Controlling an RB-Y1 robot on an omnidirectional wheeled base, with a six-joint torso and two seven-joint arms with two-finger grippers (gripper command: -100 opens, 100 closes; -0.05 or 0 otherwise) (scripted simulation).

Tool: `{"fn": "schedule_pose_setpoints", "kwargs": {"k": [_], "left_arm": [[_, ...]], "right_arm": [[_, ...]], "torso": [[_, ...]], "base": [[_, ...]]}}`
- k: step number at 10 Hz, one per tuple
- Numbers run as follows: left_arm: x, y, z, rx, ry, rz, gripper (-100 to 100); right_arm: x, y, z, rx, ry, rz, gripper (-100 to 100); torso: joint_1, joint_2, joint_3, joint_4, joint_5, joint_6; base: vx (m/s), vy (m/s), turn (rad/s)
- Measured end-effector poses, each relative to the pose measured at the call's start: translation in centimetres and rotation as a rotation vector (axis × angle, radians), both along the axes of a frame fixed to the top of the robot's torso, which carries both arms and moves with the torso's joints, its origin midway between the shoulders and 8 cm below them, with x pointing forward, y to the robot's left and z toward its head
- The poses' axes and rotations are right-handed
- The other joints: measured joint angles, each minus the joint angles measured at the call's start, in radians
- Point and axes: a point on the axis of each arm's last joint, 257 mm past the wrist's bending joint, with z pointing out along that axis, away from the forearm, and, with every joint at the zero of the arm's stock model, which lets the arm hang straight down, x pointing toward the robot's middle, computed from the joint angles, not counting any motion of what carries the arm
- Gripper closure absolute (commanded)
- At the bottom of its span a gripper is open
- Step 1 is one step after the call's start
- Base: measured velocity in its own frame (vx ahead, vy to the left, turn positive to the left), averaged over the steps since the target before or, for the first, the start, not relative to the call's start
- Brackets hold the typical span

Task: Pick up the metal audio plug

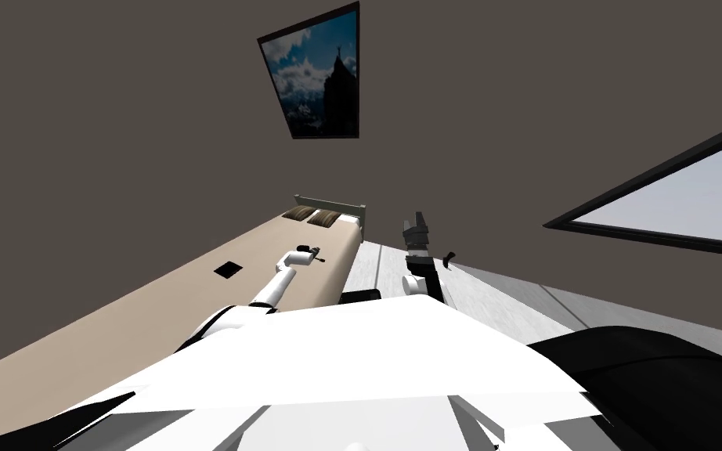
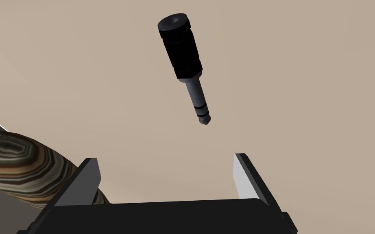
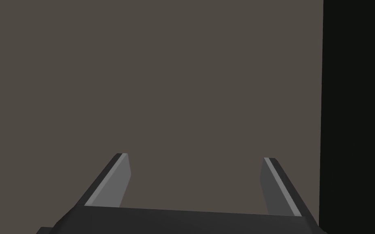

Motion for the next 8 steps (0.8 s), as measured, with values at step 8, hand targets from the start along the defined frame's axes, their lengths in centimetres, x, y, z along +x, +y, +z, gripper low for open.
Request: {"fn": "schedule_pose_setpoints", "kwargs": {"k": [8], "left_arm": [[-3.2,2.3,-3.2,0.025,0.223,0.049,-100]], "right_arm": [[0.0,0.0,0.0,0.0,0.0,0.0,0]], "torso": [[0.0,0.0,0.0,0.0,0.0,-0.001]], "base": [[0.005,-0.015,-0.067]]}}
